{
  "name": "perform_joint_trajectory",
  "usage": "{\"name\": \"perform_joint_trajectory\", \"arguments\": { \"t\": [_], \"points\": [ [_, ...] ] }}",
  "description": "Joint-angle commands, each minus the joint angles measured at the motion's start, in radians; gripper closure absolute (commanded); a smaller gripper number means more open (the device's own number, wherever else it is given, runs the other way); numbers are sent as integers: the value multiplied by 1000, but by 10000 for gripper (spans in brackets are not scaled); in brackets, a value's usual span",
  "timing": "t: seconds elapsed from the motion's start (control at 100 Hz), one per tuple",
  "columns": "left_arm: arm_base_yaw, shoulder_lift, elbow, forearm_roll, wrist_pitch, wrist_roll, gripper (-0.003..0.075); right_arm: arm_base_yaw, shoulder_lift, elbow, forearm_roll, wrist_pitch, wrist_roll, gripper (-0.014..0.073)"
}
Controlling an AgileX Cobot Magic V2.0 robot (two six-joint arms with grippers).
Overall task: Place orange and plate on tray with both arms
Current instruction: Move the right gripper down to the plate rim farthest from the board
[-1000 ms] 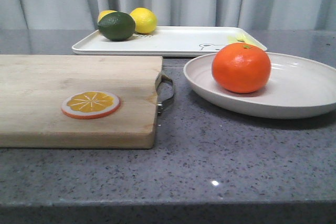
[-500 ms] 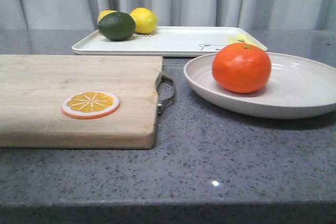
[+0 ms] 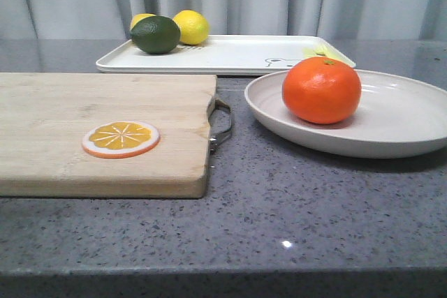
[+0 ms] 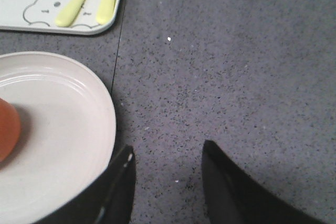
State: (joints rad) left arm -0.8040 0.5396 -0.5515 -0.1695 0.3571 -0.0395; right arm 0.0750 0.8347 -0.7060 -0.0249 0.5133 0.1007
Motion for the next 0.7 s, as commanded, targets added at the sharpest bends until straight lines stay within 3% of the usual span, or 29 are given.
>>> {"name": "perform_joint_trajectory", "arguments": {
  "t": [0.0, 0.36, 0.69],
  "points": [
    [-1, 2, -26, -5, -75, 3, 714, 16, 80, -107, -6, 19, -8, 251],
    [-1, 2, -25, -5, -73, 3, 713, 125, 419, -347, 7, 299, -9, 251],
    [-1, 2, -25, -5, -71, 3, 714, 125, 571, -411, 82, 326, -9, 251]
  ]
}}
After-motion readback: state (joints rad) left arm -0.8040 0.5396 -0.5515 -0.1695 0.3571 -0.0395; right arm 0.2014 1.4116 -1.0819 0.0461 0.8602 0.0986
